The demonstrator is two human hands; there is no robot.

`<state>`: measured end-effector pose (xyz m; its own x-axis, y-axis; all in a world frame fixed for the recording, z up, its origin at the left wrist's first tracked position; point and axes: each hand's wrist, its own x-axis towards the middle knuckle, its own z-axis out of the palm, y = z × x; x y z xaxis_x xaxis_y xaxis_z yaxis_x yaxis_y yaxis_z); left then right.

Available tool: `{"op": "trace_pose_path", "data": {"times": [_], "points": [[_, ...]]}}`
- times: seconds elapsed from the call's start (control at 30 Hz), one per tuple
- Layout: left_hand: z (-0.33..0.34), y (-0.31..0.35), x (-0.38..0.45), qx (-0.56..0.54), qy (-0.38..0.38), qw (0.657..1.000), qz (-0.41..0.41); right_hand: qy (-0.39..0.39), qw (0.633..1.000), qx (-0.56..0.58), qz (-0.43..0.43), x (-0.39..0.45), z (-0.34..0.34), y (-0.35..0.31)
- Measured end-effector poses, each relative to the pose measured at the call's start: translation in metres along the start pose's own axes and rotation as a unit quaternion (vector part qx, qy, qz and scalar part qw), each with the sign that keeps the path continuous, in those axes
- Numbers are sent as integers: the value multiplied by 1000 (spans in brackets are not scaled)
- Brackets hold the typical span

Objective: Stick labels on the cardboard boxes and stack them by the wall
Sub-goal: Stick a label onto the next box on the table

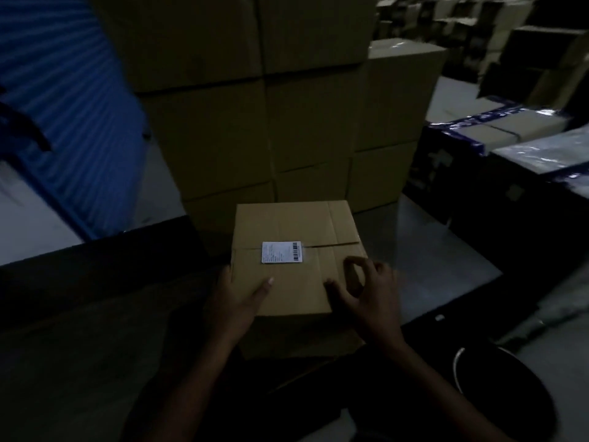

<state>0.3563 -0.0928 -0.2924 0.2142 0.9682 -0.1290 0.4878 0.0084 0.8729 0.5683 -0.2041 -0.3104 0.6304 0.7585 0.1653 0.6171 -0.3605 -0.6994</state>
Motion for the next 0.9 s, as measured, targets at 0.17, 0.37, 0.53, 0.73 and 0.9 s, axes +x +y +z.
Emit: {"op": "trace_pose_path", "data": {"times": [0.17, 0.37, 0.53, 0.73, 0.9], "points": [[76, 29, 21, 23, -66, 997, 28, 62, 997, -8, 47, 19, -37, 58], [149, 54, 61, 20, -98, 994, 49, 104, 989, -70, 76, 50, -61, 101], [194, 82, 100, 80, -100, 985, 116, 107, 984, -131, 47, 79, -72, 117], [242, 134, 139, 305, -92, 932, 174, 138, 967, -212, 6, 107, -83, 122], [275, 150, 150, 300, -80, 928, 207, 140, 950, -277, 14, 132, -90, 126]]}}
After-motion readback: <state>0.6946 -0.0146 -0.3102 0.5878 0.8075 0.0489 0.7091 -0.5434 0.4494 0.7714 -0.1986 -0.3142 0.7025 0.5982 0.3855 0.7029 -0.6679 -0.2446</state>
